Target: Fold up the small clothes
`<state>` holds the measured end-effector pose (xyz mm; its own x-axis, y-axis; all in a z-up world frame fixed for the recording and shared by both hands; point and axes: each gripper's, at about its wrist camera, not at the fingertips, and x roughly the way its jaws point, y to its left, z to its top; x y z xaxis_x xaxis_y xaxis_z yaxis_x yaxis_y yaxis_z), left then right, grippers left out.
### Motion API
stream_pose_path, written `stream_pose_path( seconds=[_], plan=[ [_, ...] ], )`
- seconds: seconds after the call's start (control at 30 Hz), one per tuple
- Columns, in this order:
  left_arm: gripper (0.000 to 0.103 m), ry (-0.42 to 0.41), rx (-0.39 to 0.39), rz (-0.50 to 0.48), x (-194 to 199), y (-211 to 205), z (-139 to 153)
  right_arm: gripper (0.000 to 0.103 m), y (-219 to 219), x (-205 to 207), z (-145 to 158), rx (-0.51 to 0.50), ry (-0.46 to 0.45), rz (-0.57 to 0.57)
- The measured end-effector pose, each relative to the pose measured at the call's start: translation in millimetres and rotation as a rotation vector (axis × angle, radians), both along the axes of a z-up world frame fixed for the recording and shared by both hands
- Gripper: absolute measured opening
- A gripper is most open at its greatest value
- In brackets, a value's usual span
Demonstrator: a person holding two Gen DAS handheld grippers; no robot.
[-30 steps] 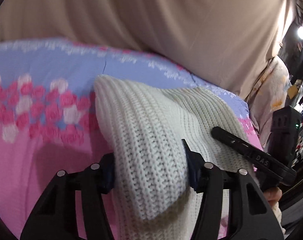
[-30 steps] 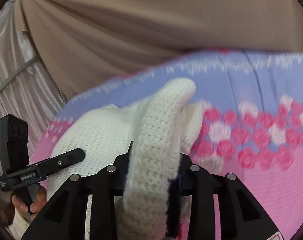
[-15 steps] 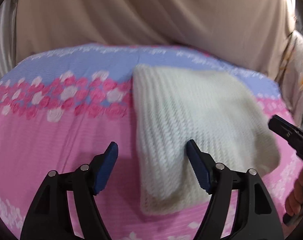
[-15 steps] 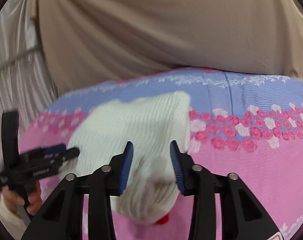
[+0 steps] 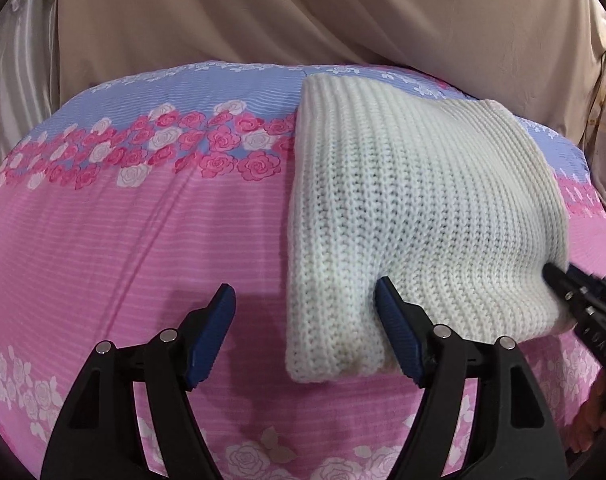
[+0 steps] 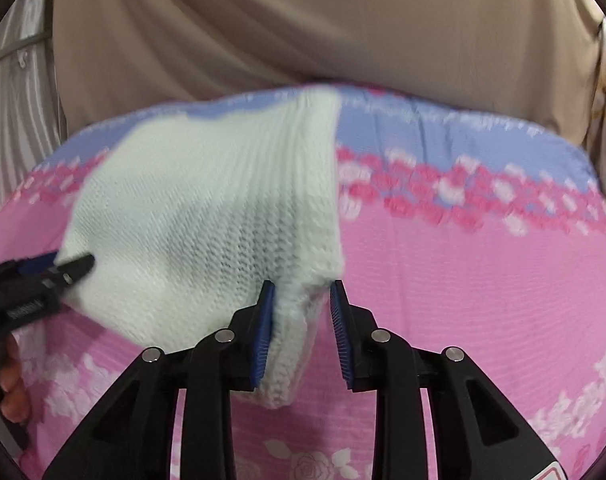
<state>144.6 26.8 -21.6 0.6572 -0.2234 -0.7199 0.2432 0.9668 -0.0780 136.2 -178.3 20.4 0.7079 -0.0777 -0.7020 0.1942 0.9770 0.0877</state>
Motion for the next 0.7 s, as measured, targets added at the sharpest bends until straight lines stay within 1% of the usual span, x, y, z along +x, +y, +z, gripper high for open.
stream_pose_path(
  seconds=[0.03, 0.13, 0.17, 0.2, 0.23, 0.27, 0.3, 0.33, 0.4, 0.43, 0.5, 0.53, 0.57, 0.63, 0.7],
  plan=[
    [0.070, -0.004, 0.004, 0.005, -1.7, -0.1, 2.0, 0.025, -0.3, -4.5, 5.5, 0.020, -0.009, -0.003],
    [0.068, -0.032, 0.001, -0.006, -21.2, -2.2, 11.9, 0.026, 6.2, -24.2, 19.6, 0.026, -0.063, -0.020],
    [0.069, -0.046, 0.000, -0.008, -28.9, -3.5, 14.1, 0.029, 8.8, -29.2, 20.0, 0.031, -0.066, -0.021],
    [0.069, -0.065, 0.009, -0.010, -37.7, -6.0, 15.0, 0.031, 12.7, -35.6, 18.7, 0.032, -0.066, -0.024],
    [0.073, -0.078, 0.028, -0.013, -45.6, -9.8, 14.3, 0.032, 14.8, -40.0, 15.9, 0.024, -0.064, -0.031],
    [0.077, -0.087, 0.041, -0.016, -51.2, -13.1, 12.8, 0.038, 17.3, -43.7, 13.0, 0.010, -0.059, -0.040],
    [0.086, -0.102, 0.052, -0.015, -58.8, -17.2, 9.9, 0.045, 20.6, -47.5, 8.9, -0.006, -0.053, -0.049],
    [0.093, -0.113, 0.055, -0.011, -63.4, -19.6, 7.3, 0.049, 23.3, -50.7, 4.9, -0.017, -0.043, -0.056],
    [0.096, -0.121, 0.055, 0.000, -73.2, -24.7, 1.0, 0.058, 29.3, -57.7, -2.4, -0.035, -0.022, -0.067],
    [0.098, -0.118, 0.056, 0.011, -75.5, -26.1, -1.8, 0.060, 30.5, -60.2, -5.1, -0.037, -0.011, -0.074],
    [0.098, -0.080, 0.066, 0.017, -77.3, -29.8, -7.1, 0.071, 30.9, -67.2, -6.4, -0.013, -0.005, -0.080],
    [0.098, -0.061, 0.066, 0.020, -77.0, -30.6, -9.4, 0.074, 31.2, -70.8, -6.4, -0.008, -0.010, -0.087],
    [0.098, -0.050, 0.068, 0.027, -78.5, -31.2, -11.0, 0.080, 32.1, -72.8, -6.2, -0.013, -0.010, -0.093],
    [0.098, -0.041, 0.076, 0.042, -81.5, -32.2, -13.7, 0.082, 34.2, -72.9, -6.4, -0.038, -0.005, -0.107],
    [0.098, -0.042, 0.095, 0.035, -84.0, -36.6, -15.2, 0.084, 38.3, -71.4, -8.2, -0.060, 0.010, -0.116]
  ],
)
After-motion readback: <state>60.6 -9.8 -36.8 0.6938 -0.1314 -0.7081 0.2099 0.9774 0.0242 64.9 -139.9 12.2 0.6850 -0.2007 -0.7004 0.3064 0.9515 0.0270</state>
